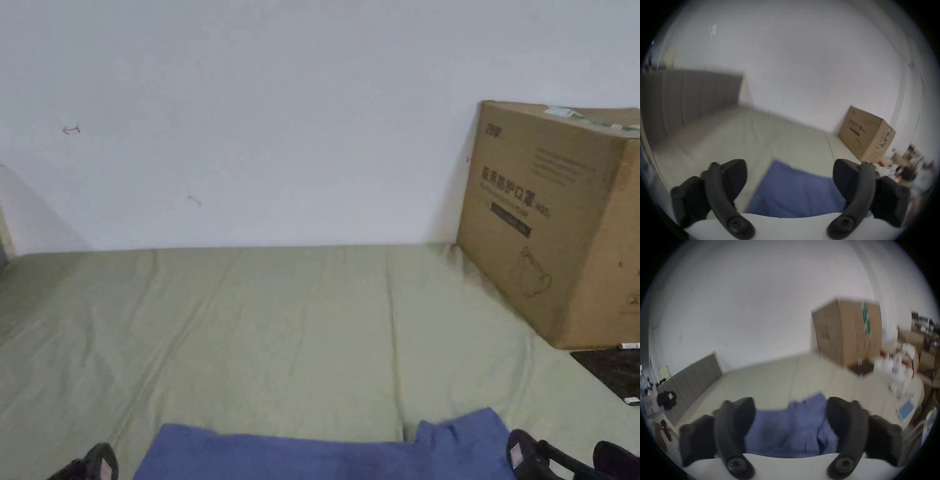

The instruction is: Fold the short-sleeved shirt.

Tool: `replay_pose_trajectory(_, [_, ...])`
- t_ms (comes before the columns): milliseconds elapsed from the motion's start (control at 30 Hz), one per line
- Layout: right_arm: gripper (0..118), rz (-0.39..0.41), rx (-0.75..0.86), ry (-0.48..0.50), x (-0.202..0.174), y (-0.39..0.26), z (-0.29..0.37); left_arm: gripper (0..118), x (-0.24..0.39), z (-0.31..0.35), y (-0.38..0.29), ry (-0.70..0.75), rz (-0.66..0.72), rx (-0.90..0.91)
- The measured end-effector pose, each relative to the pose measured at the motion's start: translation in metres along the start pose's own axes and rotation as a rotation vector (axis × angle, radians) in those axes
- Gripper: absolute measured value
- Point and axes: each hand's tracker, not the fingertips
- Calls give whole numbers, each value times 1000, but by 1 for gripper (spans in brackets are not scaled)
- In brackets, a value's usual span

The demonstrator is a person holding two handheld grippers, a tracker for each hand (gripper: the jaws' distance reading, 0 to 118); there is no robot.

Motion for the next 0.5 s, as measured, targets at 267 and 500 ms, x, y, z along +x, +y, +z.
replay_pose_trajectory(267, [1, -109, -68, 133, -31, 3, -11, 0, 23, 11, -1, -96, -69, 3])
replay_pose_trajectory(500, [1, -103, -161, 141, -18, -2, -38, 0, -24, -149, 49, -219, 73, -572])
